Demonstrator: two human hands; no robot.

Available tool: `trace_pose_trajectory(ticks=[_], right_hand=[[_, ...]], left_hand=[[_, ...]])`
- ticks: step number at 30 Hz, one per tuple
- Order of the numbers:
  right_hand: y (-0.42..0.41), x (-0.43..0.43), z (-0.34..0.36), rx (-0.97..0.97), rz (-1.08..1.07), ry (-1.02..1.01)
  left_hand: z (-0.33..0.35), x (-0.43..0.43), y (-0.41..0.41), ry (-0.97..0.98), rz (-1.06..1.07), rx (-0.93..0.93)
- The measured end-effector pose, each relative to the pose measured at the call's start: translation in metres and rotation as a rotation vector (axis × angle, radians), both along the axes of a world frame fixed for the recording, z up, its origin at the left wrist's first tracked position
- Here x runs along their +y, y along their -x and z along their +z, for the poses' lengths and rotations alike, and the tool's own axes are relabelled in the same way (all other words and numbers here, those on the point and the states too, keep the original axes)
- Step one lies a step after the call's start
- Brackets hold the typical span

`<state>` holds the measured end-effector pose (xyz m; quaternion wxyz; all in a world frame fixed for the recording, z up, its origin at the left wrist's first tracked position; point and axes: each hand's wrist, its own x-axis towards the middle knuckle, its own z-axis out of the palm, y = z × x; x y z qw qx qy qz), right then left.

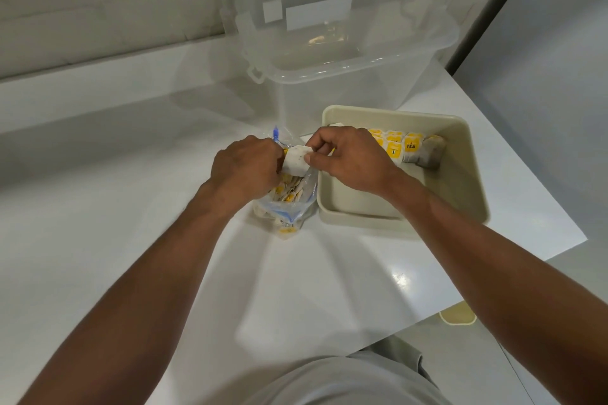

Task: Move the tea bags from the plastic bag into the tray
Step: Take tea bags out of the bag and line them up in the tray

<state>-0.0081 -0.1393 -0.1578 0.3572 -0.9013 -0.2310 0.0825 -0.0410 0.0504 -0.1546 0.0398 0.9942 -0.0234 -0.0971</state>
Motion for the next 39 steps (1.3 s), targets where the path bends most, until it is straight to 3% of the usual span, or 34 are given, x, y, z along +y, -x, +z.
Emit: trace_pose_trajectory(ticks=[7, 29, 33, 39], right_hand=[[-0.002, 0.001, -0.002, 0.021, -0.017, -0.022], [0.0, 0.003, 0.004, -0.014, 0.019, 0.051], [0.001, 0.003, 0.004, -0.02, 0.015, 0.047], [0.003, 0.003, 0.007, -0.019, -0.008, 0.029]], left_hand=[[-0.017, 0.003, -0.001, -0.159, -0.103, -0.039], [-0.015, 0.016, -0.003, -0.026, -0.18, 0.026], [-0.01, 0.019, -0.002, 0.059, -0.181, 0.011], [0.005, 0.03, -0.008, 0.38, -0.009, -0.005]])
